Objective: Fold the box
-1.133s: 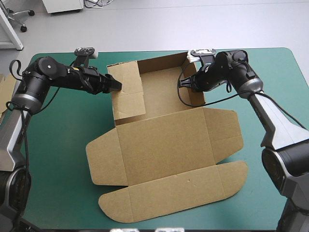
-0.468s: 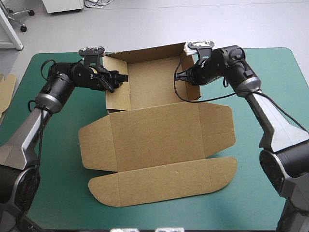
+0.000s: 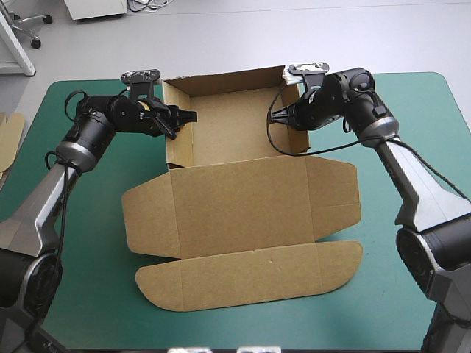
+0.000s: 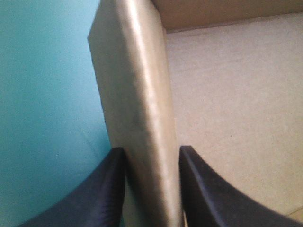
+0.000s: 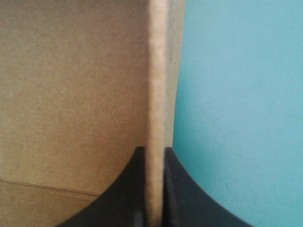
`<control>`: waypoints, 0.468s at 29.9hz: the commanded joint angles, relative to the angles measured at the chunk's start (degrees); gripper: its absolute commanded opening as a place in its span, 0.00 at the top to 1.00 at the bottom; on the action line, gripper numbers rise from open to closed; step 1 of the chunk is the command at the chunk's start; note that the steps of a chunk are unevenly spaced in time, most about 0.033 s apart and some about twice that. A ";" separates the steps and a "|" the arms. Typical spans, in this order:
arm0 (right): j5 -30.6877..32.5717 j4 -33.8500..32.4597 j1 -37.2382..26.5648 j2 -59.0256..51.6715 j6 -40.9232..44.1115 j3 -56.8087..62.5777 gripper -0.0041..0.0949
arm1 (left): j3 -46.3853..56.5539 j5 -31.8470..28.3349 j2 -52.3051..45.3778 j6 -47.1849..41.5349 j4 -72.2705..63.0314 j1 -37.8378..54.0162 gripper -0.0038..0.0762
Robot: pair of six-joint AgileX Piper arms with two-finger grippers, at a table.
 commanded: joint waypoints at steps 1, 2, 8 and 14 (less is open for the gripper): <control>-2.22 3.94 0.45 -3.24 -0.61 -2.21 0.97 | -2.05 -4.70 -2.58 0.55 -3.47 -0.71 0.74; -2.12 3.73 0.45 -3.24 -0.60 -2.21 0.97 | -2.05 -4.70 -2.58 0.55 -3.47 -0.71 0.80; -1.50 3.73 0.45 -3.24 -0.50 -2.21 0.97 | -2.16 -5.59 -2.58 0.61 -2.01 -0.71 0.97; 0.53 0.89 0.45 -2.93 0.76 -2.21 0.97 | -2.16 -5.63 -2.58 0.10 -0.41 -0.71 0.97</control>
